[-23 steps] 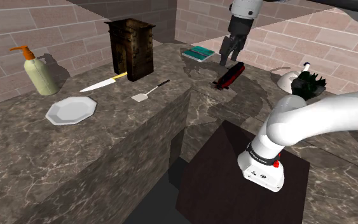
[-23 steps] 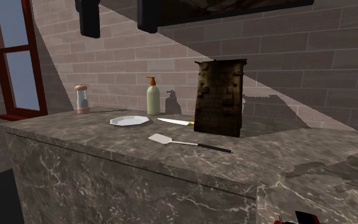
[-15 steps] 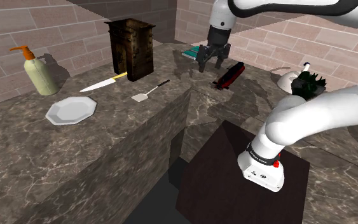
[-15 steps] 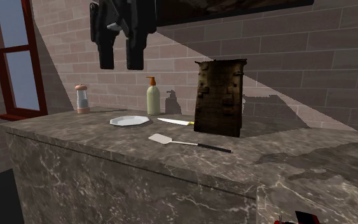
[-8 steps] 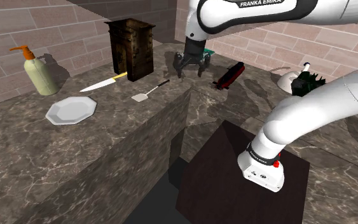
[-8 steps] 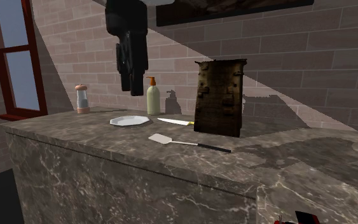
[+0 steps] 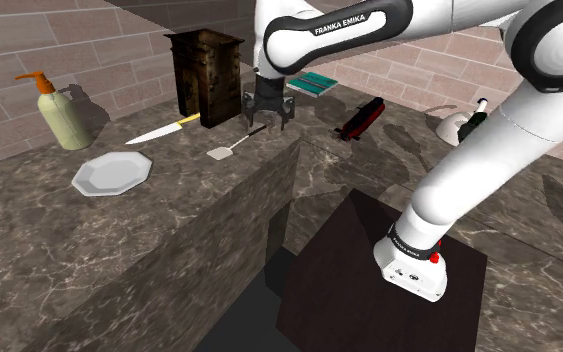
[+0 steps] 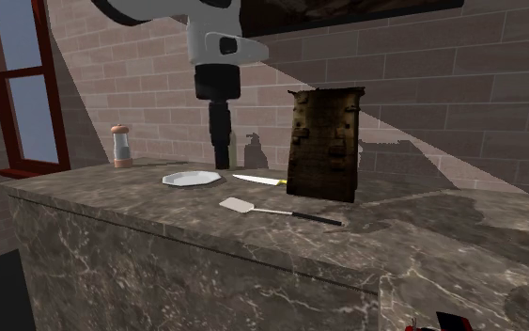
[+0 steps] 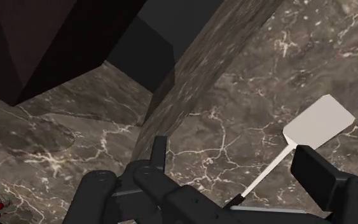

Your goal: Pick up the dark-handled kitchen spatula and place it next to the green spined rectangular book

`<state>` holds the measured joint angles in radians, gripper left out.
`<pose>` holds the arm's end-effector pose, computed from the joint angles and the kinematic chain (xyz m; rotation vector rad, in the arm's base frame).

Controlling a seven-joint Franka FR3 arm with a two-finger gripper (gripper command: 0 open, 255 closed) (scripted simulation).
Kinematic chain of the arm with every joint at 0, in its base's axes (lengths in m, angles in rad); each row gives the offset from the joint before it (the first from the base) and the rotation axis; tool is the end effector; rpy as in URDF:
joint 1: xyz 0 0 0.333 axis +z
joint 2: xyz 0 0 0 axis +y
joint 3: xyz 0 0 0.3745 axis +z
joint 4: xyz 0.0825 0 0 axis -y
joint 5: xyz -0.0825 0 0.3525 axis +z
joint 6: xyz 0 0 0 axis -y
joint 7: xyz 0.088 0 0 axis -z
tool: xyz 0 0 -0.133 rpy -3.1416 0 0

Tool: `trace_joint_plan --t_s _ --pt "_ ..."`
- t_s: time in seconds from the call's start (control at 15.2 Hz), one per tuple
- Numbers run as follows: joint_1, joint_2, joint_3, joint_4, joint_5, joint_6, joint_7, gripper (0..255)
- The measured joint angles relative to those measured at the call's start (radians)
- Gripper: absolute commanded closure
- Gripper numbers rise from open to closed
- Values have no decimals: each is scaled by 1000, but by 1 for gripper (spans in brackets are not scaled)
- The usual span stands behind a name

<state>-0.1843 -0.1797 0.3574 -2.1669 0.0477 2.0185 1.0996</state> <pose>0.4551 0.0925 0.5132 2.7896 -1.4370 0.0443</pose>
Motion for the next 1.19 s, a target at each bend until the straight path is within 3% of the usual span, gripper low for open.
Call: trace_joint_plan --t_s 0.33,0.86,1.19 --pt "-21 208 23 141 -102 46 263 0" --pt "8 515 -38 408 -237 50 615 0" --pt "13 567 -56 414 -256 91 660 0"
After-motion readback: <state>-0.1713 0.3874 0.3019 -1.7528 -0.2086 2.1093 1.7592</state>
